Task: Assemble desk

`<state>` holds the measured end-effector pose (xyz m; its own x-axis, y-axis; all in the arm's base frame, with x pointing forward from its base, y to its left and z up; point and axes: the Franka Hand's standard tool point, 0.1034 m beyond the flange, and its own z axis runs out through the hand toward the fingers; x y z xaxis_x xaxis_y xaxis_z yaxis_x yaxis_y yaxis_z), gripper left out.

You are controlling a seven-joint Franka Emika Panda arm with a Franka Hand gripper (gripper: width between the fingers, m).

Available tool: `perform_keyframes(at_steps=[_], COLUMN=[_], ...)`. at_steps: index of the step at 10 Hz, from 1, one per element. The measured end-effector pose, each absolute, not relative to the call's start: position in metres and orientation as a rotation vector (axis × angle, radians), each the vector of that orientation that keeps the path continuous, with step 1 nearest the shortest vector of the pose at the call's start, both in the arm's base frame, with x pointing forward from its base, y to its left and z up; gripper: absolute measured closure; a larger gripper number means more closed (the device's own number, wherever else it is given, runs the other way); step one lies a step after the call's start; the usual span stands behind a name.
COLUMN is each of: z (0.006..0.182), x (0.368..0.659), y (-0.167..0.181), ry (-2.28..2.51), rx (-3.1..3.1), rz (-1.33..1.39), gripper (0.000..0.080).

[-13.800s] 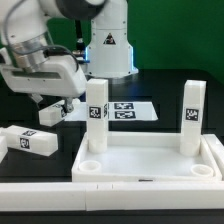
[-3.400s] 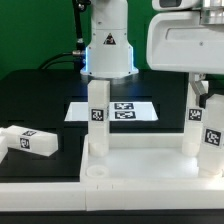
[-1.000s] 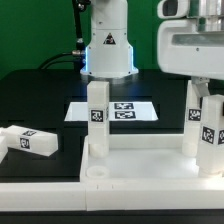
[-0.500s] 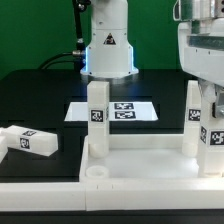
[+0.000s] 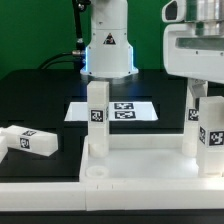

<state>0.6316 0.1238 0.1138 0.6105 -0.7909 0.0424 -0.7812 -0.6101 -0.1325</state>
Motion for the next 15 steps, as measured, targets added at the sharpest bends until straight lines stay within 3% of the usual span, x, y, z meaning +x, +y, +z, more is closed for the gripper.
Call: perform_keyframes(at_steps=[3,6,8,10,12,15], z=[0.113,0.115,0.115,0.115,0.115,0.113], x=[0.631,0.635,0.635,0.635,0.634,0.631], y=[0.123,0.109,0.108,0.108,0.108,0.118], ry=[1.069,0.349,0.283,0.333,0.624,1.57], rx=[-2.859,-3.084,-3.1,-3.094,-3.036,-2.635], rz=[-0.165,-0.188,-0.188,-0.187,-0.18,-0.142], gripper=[0.0152,0.015,0.0187,0.0472,0.0515,0.0515])
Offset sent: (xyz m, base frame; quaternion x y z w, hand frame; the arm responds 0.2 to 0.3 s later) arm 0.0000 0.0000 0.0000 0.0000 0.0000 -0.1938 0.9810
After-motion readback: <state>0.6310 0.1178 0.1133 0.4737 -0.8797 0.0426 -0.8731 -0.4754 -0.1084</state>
